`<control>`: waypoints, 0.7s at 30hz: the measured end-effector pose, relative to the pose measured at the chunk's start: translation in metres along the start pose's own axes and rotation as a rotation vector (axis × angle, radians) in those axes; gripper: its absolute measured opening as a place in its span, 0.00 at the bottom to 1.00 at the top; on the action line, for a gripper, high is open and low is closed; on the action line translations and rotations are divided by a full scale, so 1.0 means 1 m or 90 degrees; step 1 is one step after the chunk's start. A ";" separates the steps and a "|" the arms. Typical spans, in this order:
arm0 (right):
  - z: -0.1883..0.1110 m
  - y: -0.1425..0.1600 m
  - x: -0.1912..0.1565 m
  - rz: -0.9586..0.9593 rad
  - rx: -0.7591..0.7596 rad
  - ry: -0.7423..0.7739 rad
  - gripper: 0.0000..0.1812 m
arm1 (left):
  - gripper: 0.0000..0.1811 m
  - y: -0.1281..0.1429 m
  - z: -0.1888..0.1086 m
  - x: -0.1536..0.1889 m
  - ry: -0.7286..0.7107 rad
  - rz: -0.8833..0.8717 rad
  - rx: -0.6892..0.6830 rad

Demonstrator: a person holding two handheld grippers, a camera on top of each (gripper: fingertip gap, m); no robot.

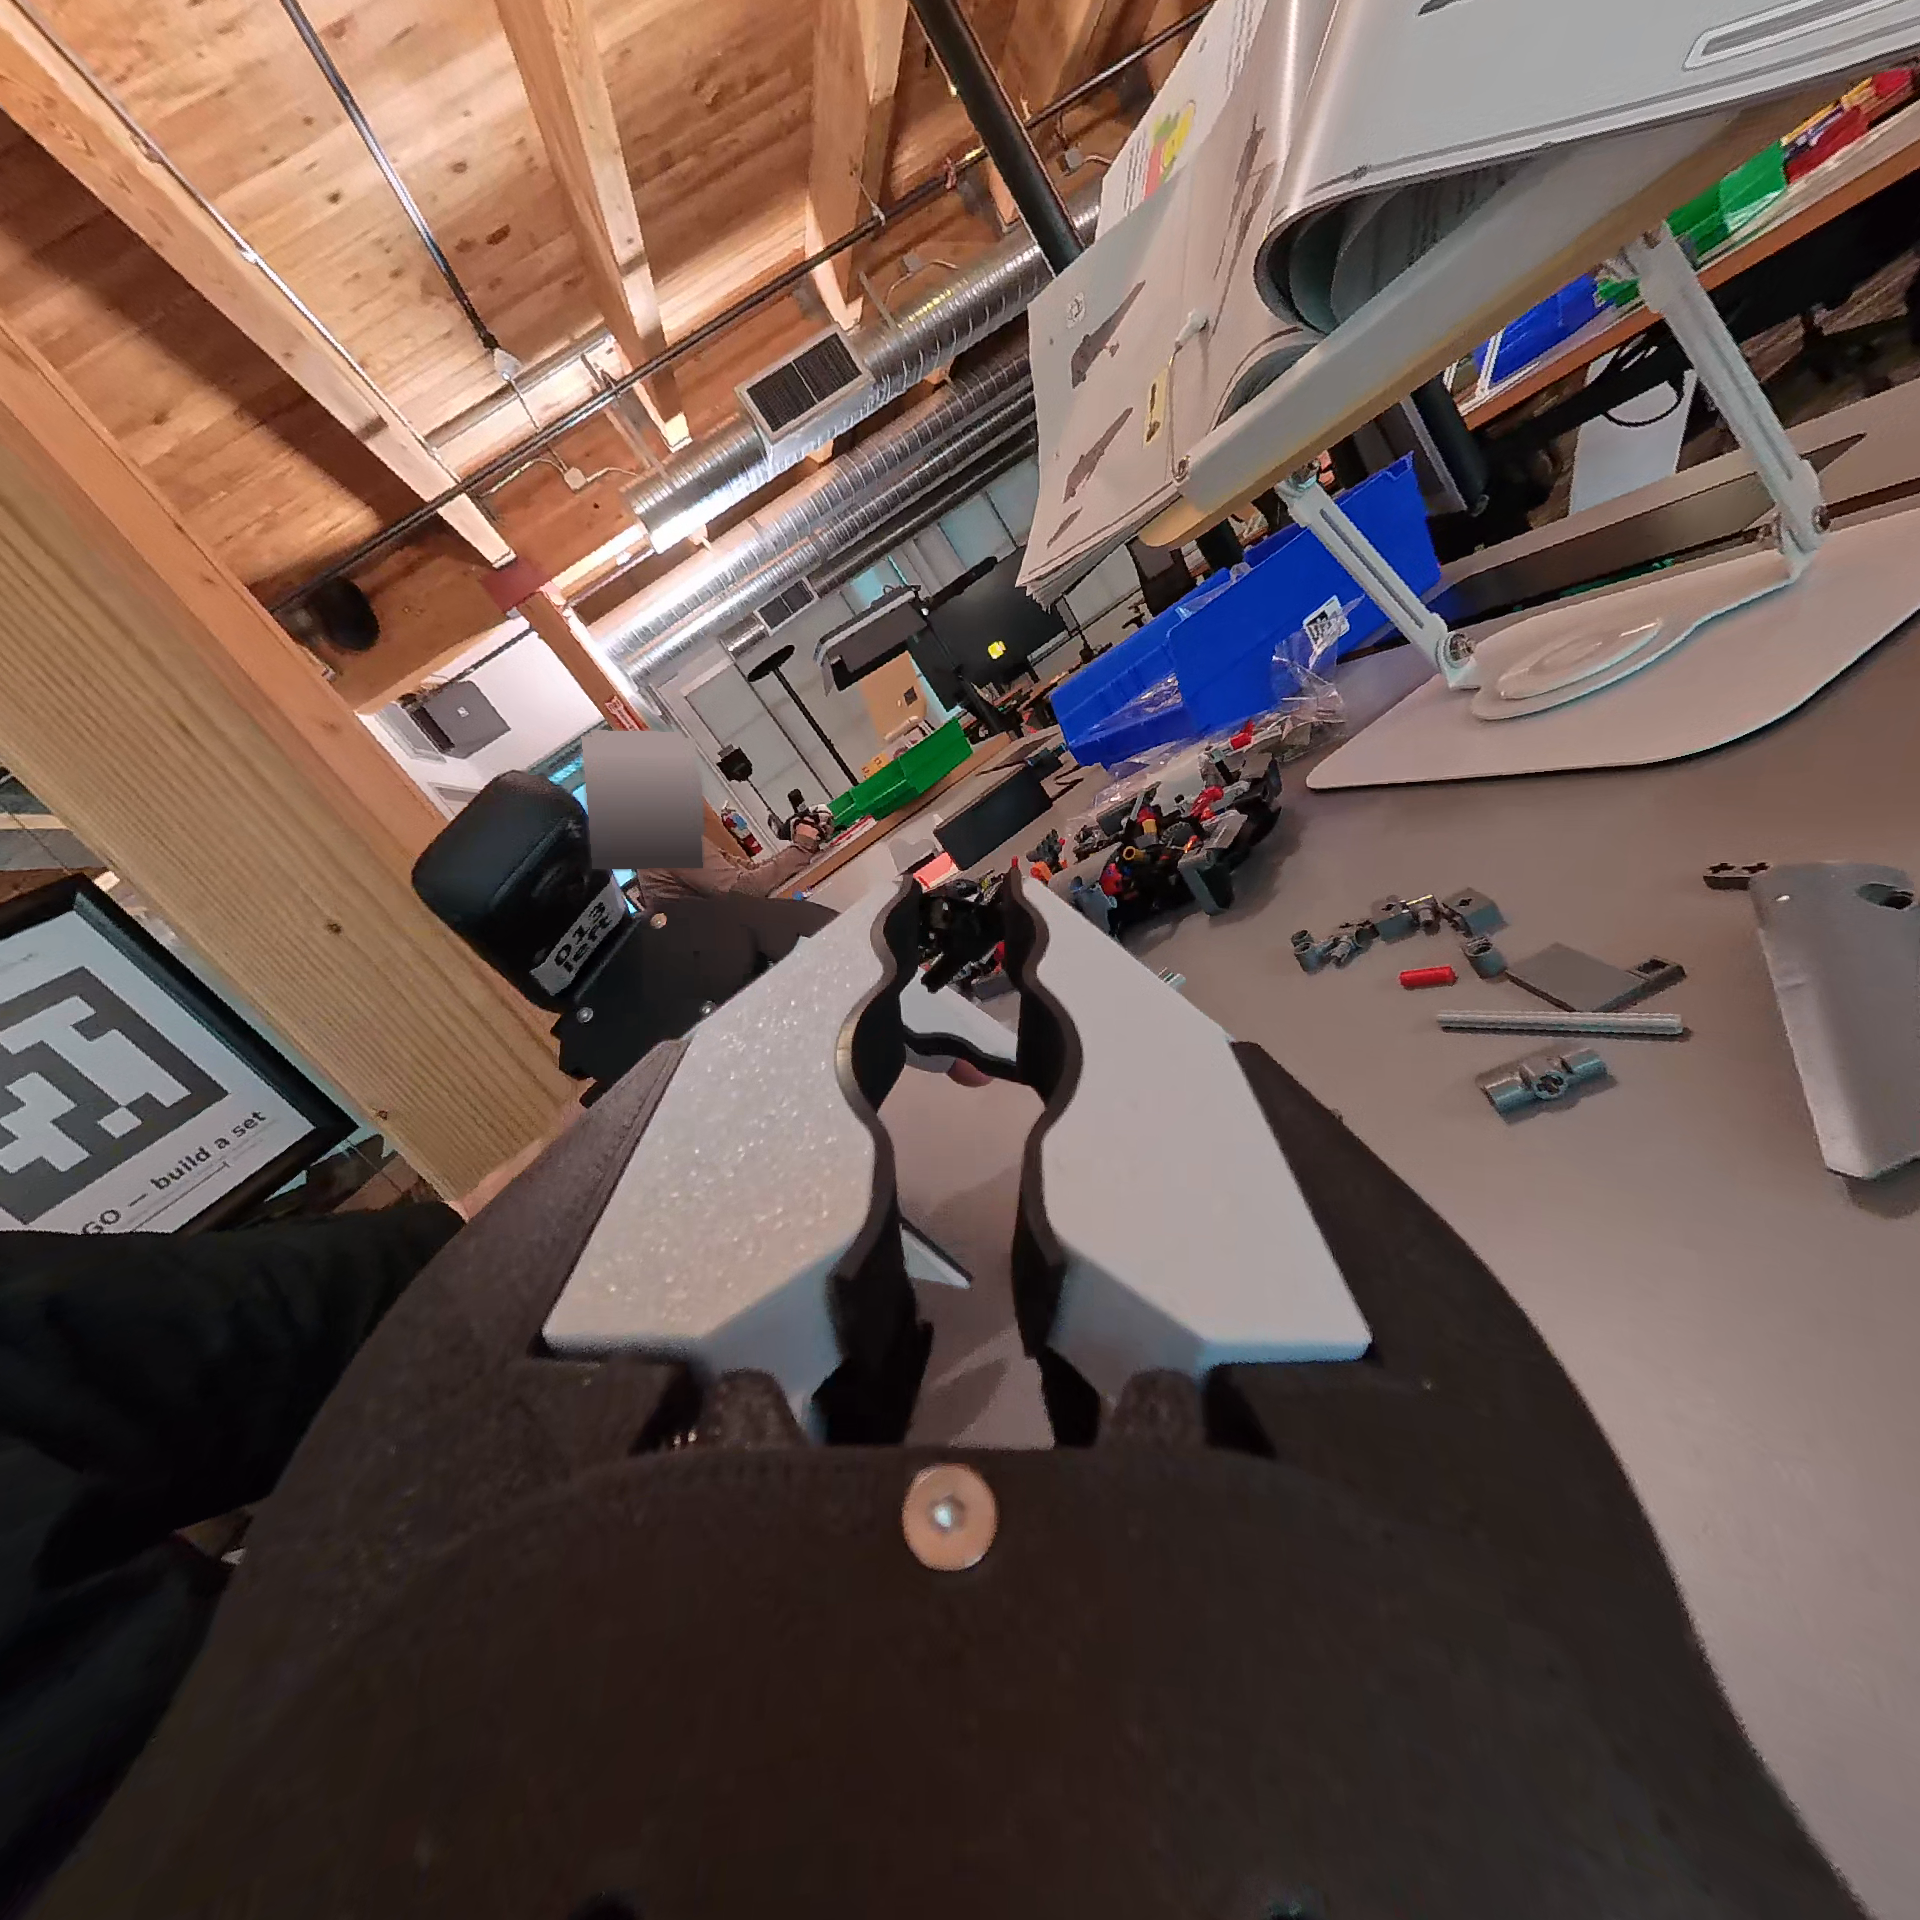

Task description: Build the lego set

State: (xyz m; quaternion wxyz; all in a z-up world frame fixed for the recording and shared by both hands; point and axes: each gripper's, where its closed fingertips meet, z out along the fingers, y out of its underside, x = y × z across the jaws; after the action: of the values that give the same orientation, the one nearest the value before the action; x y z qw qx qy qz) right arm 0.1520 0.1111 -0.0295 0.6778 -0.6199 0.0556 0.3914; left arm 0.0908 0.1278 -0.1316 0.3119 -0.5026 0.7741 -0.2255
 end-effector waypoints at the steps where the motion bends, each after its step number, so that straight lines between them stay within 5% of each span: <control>1: 0.000 0.000 0.000 -0.002 -0.001 0.000 0.07 | 0.32 0.000 0.002 0.002 0.009 -0.009 0.000; 7: 0.000 0.001 -0.001 -0.008 -0.002 0.000 0.07 | 0.32 0.008 0.015 -0.002 -0.026 0.018 -0.041; 21: 0.001 0.003 -0.003 -0.018 -0.008 0.000 0.07 | 0.07 0.009 0.024 -0.005 -0.005 0.062 -0.057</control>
State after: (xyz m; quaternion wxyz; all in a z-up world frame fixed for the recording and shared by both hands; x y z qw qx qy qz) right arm 0.1479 0.1106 -0.0301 0.6794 -0.6249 0.0443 0.3820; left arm 0.1036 0.1352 -0.1527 0.3031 -0.4785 0.8057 -0.1731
